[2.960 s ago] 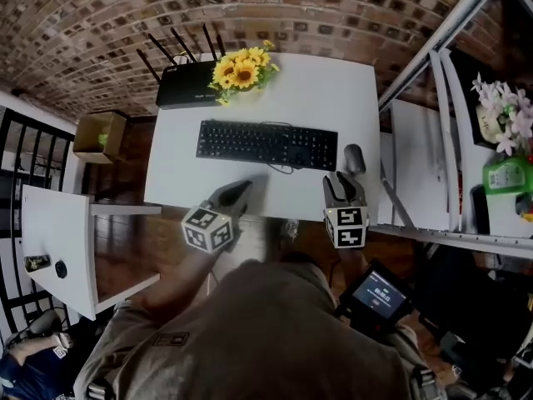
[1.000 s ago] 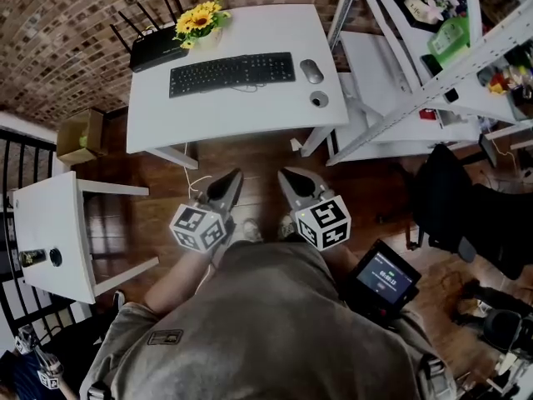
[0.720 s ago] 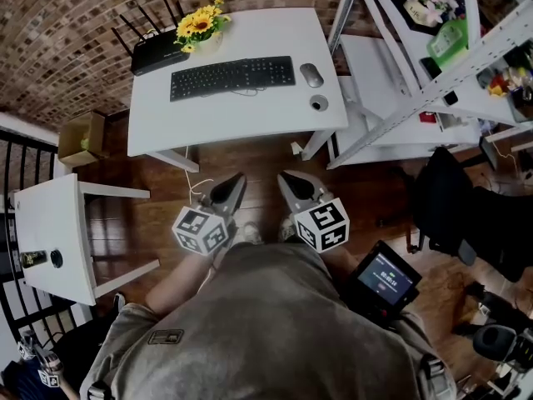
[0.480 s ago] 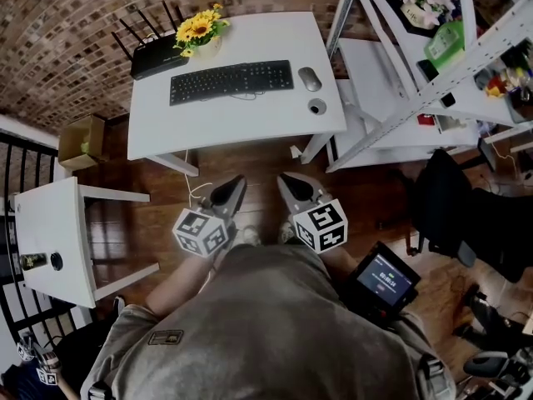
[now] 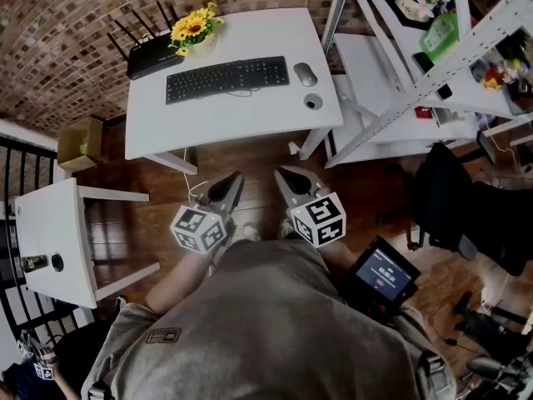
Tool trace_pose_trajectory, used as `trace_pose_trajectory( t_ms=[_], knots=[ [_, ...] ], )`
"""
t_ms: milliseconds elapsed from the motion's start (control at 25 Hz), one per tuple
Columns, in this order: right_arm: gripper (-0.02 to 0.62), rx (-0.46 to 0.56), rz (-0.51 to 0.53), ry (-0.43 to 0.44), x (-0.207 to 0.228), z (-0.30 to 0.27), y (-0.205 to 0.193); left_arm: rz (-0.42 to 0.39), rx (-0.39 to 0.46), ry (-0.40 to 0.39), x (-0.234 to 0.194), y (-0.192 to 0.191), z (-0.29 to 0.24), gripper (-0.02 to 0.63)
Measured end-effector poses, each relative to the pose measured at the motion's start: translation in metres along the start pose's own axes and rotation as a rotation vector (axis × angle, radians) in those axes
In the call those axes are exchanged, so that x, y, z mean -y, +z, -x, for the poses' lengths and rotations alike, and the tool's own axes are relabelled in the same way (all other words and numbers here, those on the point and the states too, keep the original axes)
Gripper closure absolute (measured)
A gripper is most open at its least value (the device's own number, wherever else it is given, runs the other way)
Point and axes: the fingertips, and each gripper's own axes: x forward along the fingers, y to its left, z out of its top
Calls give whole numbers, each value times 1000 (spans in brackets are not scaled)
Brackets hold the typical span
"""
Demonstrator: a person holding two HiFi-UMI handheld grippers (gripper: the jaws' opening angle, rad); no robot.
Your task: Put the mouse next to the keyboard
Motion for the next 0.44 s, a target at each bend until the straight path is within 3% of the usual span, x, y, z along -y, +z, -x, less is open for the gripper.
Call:
trace_pose_trajectory(
  t_ms=[440],
  knots=[
    [583, 13, 3, 8, 14, 1, 4, -10, -11, 17, 3, 4, -9, 606]
  ],
)
